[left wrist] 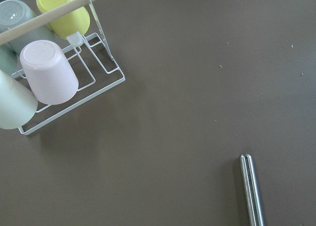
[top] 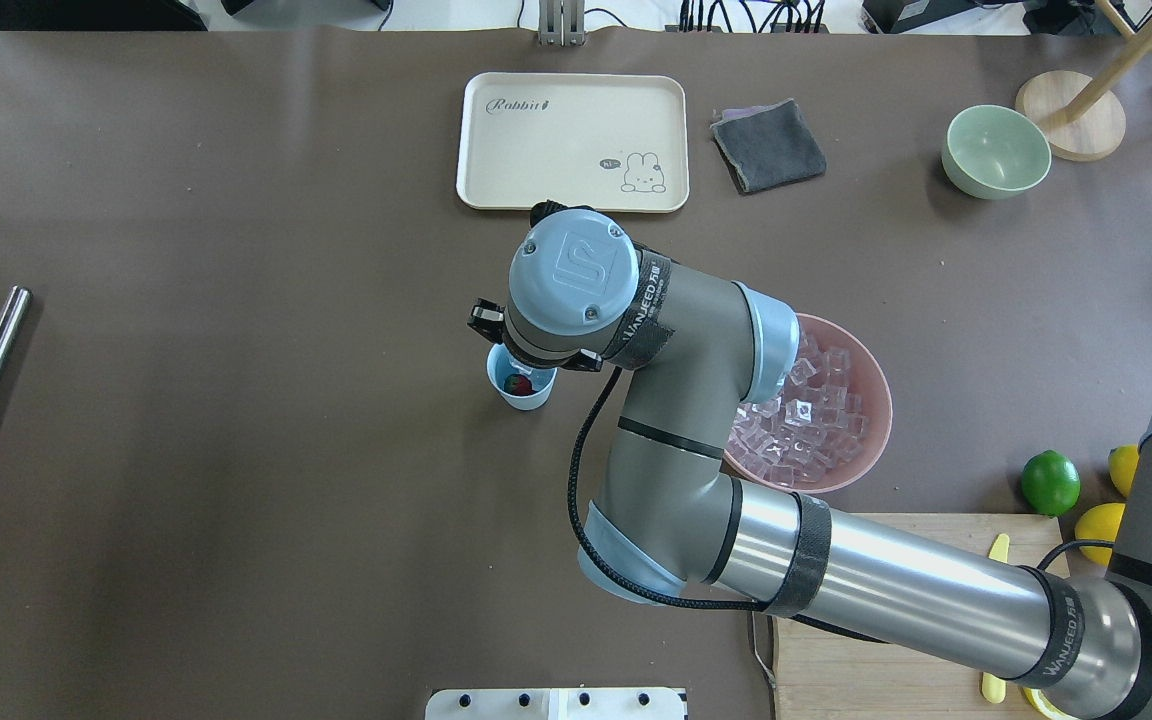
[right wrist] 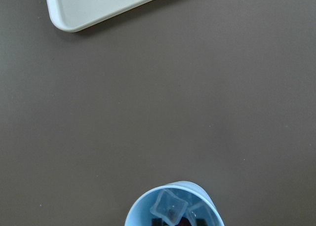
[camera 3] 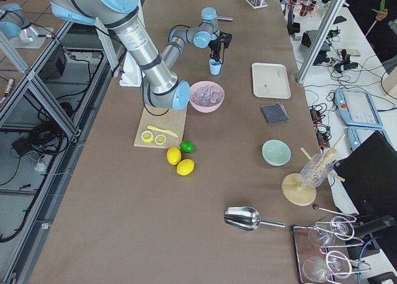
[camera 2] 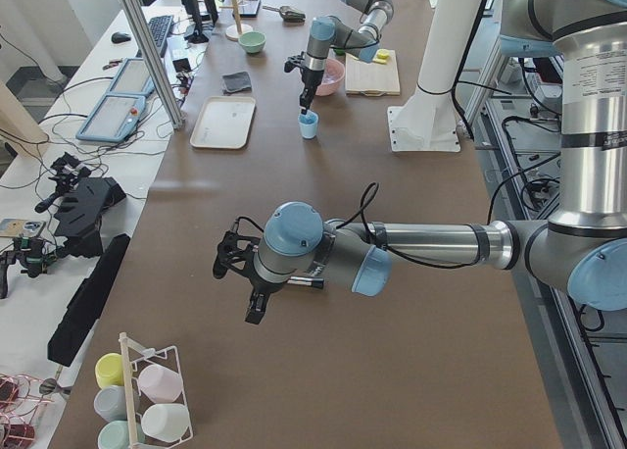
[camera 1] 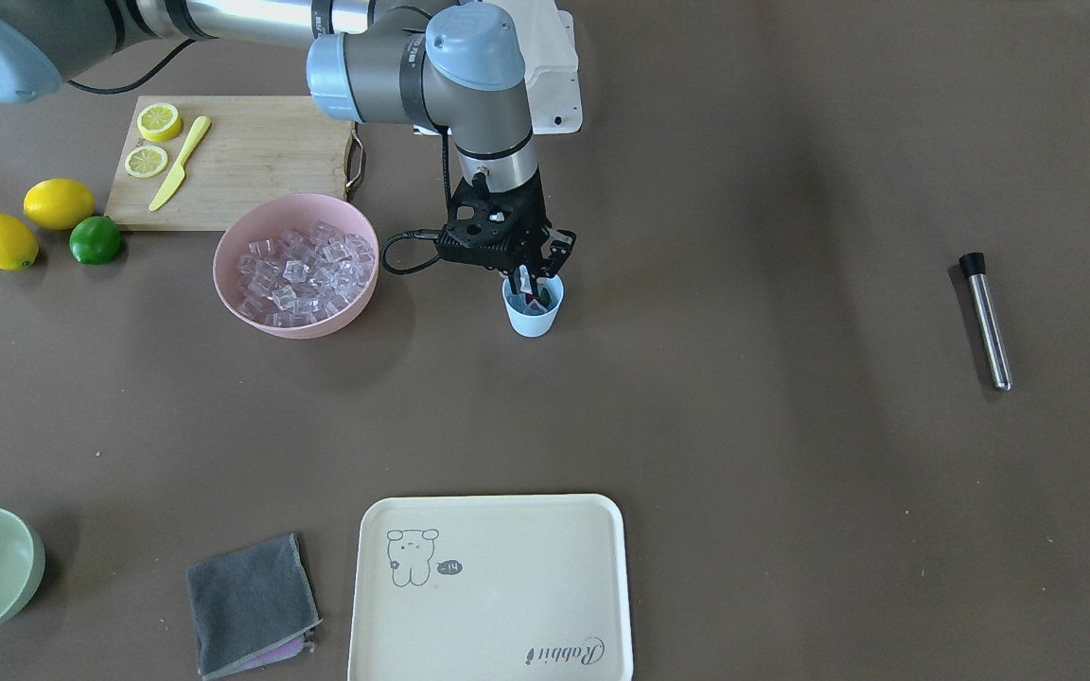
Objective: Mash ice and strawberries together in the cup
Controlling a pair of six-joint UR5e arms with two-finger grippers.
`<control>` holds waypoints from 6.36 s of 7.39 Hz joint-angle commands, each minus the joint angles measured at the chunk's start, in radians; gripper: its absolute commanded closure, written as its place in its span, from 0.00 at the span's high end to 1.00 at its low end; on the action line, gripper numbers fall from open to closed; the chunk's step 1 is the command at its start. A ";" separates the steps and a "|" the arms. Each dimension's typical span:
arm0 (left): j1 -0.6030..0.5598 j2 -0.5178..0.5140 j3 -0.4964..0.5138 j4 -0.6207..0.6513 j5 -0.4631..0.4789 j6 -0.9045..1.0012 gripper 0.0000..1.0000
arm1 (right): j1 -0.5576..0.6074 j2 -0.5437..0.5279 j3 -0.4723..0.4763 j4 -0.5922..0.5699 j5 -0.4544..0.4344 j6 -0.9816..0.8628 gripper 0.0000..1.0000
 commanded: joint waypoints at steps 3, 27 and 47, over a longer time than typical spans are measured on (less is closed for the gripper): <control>0.002 0.000 0.001 0.002 0.003 -0.006 0.98 | 0.063 -0.050 0.130 -0.053 0.050 -0.037 1.00; 0.604 -0.130 0.312 -0.449 0.247 -0.636 0.86 | 1.109 -0.701 -0.048 -0.102 0.681 -1.752 1.00; 0.109 -0.109 -0.042 0.156 0.020 -0.053 0.98 | 1.083 -0.700 -0.061 -0.101 0.673 -1.737 1.00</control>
